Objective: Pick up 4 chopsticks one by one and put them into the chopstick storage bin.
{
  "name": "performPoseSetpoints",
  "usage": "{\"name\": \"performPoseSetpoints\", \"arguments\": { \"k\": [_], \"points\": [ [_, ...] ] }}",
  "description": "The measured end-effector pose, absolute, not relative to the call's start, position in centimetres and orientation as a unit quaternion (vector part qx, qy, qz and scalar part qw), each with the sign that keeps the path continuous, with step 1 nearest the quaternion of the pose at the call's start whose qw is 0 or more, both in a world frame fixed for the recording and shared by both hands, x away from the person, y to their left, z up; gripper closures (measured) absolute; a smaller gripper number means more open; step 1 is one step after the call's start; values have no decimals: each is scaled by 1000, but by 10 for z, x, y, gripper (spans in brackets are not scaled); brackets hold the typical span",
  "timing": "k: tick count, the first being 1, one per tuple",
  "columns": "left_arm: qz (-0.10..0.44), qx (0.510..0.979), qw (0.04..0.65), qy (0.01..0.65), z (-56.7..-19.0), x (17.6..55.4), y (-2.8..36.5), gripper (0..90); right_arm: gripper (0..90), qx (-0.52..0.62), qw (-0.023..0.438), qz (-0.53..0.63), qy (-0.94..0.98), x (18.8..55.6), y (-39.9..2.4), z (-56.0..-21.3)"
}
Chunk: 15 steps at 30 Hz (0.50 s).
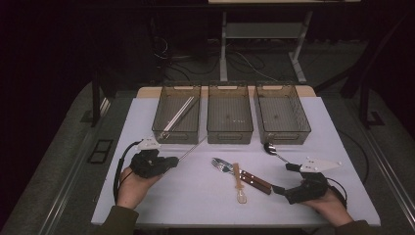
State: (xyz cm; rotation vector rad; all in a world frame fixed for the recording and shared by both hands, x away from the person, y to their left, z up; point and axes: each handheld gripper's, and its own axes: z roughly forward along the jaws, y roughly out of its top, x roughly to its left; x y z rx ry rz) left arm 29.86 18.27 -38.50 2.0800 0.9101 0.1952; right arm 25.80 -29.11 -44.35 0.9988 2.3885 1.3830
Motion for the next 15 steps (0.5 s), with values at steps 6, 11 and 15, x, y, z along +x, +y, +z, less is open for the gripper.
{"name": "performPoseSetpoints", "arguments": {
  "k": [6,11,15],
  "points": [
    [85,822,430,364,-375,312,183,849,25,342,102,469,808,258,-291,-444],
    [91,816,438,365,-368,324,181,849,25,343,102,469,807,259,-292,-444],
    [95,817,437,365,-364,334,176,849,25,344,102,468,808,258,-292,-444]
  ]
}}
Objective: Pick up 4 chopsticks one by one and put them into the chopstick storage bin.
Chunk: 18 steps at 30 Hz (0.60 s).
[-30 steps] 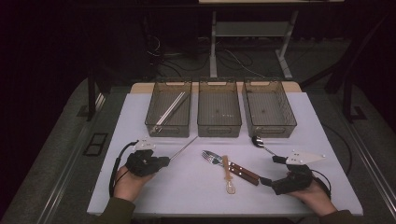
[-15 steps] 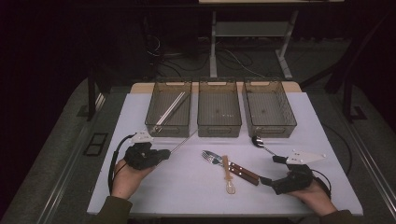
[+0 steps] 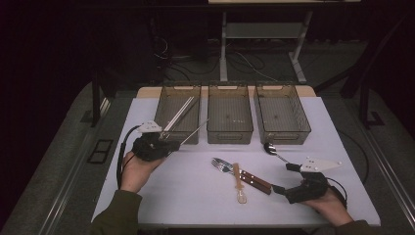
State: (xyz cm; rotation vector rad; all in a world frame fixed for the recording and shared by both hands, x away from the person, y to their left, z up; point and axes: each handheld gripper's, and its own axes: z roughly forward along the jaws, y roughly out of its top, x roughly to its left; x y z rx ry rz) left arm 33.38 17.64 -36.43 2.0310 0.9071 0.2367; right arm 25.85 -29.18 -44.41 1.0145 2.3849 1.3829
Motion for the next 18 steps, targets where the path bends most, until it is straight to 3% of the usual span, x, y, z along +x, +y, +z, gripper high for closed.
{"name": "performPoseSetpoints", "arguments": {
  "k": [18],
  "points": [
    [127,804,426,395,-337,414,169,849,25,349,103,469,805,259,-294,-445]
  ]
}}
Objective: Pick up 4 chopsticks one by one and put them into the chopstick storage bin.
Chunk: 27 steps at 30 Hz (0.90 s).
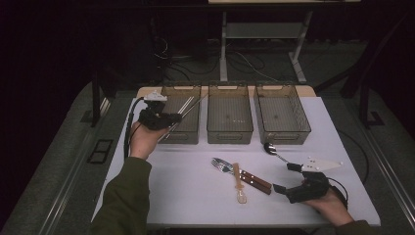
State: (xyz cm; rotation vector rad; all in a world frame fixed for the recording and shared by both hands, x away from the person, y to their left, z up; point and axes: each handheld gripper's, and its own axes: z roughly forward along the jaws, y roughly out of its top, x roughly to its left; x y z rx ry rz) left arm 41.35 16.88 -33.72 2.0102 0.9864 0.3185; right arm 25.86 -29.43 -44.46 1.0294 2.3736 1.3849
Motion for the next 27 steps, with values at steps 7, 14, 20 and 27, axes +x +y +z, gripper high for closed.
{"name": "performPoseSetpoints", "arguments": {
  "k": [7,14,20,27],
  "points": [
    [140,803,404,416,-341,448,167,848,25,348,104,471,804,259,-294,-444],
    [163,796,385,438,-358,473,172,848,25,347,104,472,804,258,-294,-444],
    [159,788,376,461,-373,484,177,847,25,347,103,474,803,257,-295,-443],
    [181,780,380,464,-372,477,178,570,25,343,104,474,804,256,-294,-443]
  ]
}}
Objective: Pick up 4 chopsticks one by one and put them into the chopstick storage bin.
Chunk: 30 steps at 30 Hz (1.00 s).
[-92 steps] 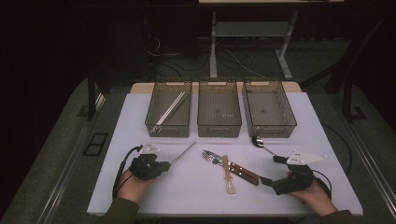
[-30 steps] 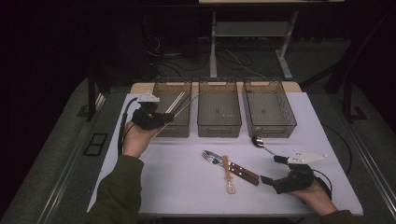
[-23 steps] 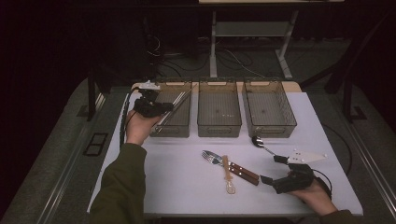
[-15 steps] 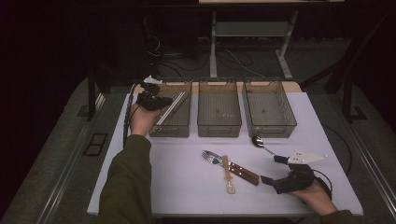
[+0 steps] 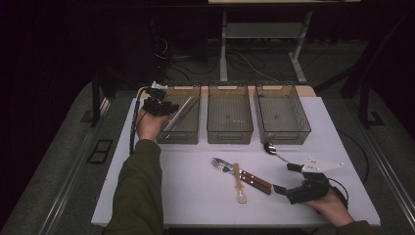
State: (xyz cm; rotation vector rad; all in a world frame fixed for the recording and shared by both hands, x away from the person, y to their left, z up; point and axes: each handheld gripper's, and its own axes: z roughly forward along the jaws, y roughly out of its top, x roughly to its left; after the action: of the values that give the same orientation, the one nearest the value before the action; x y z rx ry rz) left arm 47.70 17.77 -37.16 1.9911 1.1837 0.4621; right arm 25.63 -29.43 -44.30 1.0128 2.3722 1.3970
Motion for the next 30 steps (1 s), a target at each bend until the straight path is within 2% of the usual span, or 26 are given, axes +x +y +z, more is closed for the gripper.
{"name": "performPoseSetpoints", "arguments": {
  "k": [10,30],
  "points": [
    [153,787,421,424,-364,445,175,410,25,345,105,468,807,257,-294,-444],
    [117,807,463,347,-376,367,161,316,25,342,107,468,808,256,-293,-443]
  ]
}}
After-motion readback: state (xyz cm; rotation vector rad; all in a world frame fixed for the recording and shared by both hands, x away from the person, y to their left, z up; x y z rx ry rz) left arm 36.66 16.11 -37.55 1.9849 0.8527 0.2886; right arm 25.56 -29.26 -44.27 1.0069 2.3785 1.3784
